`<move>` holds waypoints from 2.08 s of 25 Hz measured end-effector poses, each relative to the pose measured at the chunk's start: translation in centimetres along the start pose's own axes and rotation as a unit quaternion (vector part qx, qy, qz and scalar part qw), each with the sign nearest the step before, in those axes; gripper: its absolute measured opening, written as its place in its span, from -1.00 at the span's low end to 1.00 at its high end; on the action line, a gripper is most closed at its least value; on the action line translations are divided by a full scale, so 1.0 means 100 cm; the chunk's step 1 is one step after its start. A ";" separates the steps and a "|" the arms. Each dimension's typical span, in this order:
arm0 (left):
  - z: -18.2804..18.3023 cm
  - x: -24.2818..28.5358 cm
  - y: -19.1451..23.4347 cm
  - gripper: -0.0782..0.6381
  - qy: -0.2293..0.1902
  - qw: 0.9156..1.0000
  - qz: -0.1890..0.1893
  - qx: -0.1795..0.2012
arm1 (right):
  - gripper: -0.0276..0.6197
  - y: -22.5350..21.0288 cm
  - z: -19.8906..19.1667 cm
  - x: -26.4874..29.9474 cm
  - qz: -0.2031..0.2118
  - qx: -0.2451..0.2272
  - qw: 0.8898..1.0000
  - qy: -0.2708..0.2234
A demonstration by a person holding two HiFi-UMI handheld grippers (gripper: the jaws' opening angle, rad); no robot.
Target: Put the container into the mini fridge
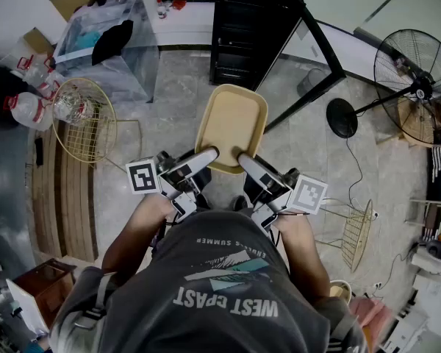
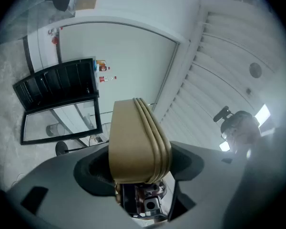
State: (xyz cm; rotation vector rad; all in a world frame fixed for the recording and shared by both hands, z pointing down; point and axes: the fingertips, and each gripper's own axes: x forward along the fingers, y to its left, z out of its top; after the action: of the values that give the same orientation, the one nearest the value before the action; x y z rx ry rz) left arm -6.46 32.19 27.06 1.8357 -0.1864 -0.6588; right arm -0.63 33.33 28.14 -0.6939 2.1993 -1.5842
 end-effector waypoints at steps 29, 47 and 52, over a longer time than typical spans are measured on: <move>0.050 0.066 0.065 0.10 -0.038 0.998 0.049 -0.004 | 0.00 -0.062 0.092 0.022 0.020 0.057 0.998 0.022; 0.101 0.132 0.137 0.10 -0.108 0.989 0.101 0.002 | 0.00 -0.131 0.184 0.046 0.035 0.099 0.992 0.075; 0.102 0.138 0.146 0.10 -0.112 0.988 0.105 0.004 | 0.00 -0.140 0.191 0.044 0.037 0.105 0.991 0.073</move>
State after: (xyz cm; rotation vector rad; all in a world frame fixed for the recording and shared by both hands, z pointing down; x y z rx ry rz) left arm 2.42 12.45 33.34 1.7170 -0.5246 -0.7145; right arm 8.65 12.25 35.38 -0.4442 2.0880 -1.8448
